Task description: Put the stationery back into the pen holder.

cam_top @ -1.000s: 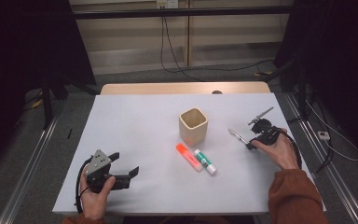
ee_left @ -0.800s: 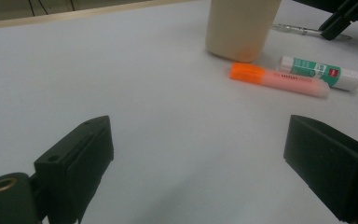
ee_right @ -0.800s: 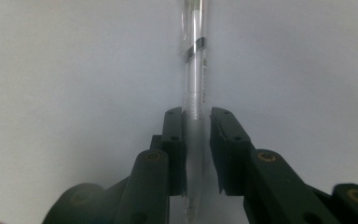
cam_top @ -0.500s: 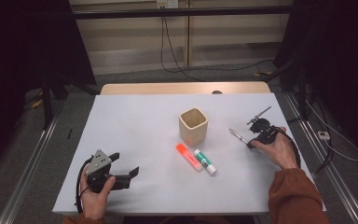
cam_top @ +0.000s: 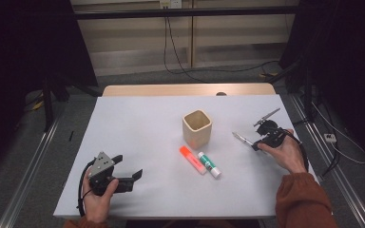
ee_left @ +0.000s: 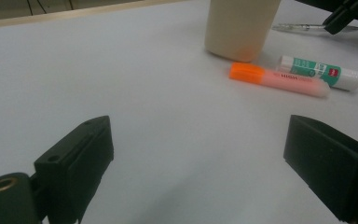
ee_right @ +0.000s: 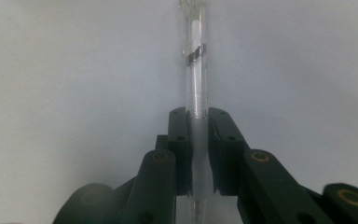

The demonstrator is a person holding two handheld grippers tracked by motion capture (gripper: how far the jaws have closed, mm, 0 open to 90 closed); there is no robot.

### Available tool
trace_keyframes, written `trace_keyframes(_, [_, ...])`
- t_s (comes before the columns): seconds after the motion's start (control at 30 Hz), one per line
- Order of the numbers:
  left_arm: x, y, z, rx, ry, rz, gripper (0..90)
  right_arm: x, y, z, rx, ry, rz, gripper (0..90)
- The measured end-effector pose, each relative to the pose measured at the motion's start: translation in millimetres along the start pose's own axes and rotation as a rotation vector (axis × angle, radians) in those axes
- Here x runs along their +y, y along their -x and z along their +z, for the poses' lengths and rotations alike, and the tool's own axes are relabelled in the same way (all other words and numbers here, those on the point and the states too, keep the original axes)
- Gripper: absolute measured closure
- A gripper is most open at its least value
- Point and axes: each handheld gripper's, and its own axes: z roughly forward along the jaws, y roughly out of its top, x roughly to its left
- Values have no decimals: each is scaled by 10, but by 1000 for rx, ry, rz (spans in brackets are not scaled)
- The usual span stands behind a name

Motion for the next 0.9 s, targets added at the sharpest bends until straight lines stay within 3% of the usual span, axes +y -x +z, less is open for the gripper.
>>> trace_keyframes(0.5, [1, 2, 4, 1, -2, 6, 82, -64, -3, -215, 21, 81, 11, 799])
trace_keyframes(0.6, [3, 5, 4, 1, -4, 13, 82, -86, -12, -263, 62, 115, 12, 799])
trace_keyframes(0.9, [7, -1, 13, -6, -2, 8, 81, -158, -84, -366, 107, 168, -1, 799])
